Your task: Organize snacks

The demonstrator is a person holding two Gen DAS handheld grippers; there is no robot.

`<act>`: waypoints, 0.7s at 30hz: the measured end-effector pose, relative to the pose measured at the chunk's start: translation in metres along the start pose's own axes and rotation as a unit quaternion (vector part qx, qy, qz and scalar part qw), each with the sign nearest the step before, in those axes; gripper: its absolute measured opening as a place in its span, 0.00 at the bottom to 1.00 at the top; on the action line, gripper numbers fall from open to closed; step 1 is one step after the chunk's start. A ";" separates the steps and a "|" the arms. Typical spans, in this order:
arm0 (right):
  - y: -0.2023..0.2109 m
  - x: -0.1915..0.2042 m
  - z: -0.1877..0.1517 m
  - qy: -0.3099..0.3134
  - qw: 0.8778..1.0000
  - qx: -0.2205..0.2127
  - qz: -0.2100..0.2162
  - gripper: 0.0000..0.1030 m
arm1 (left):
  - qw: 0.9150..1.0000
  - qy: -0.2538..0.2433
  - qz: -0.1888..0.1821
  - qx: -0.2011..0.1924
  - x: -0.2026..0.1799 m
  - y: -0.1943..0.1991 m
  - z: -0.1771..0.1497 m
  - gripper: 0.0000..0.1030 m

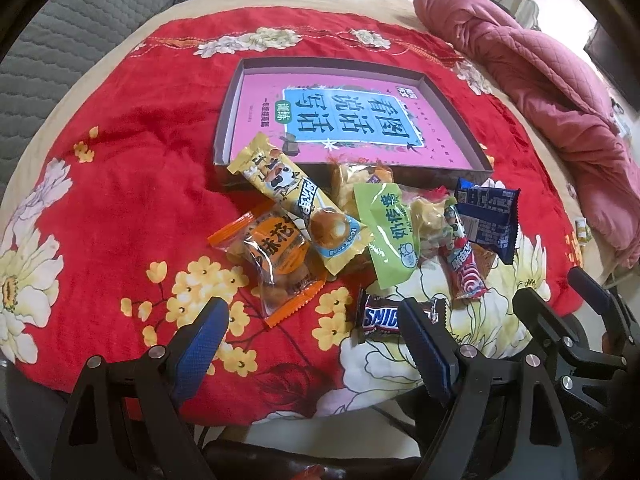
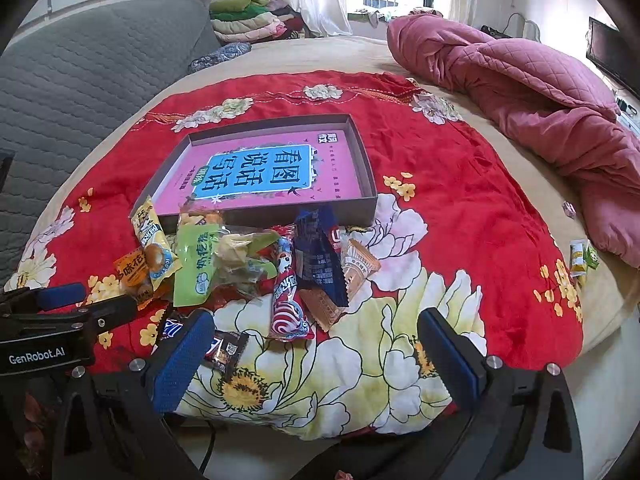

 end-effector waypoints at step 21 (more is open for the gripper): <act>0.000 -0.002 0.000 0.000 1.000 0.000 -0.001 0.99 | 1.000 -0.007 0.003 -0.001 -0.002 0.000 0.000 0.84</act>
Point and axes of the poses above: each gripper's, at about its wrist camera, not at the fingertips, and y roughly against the way its jaws point, x to its left, z to its top, the point moved 8 cm from there along -y, roughly the way its jaws point, and after that the axes turned 9 degrees about x, right-handed, at the moved point
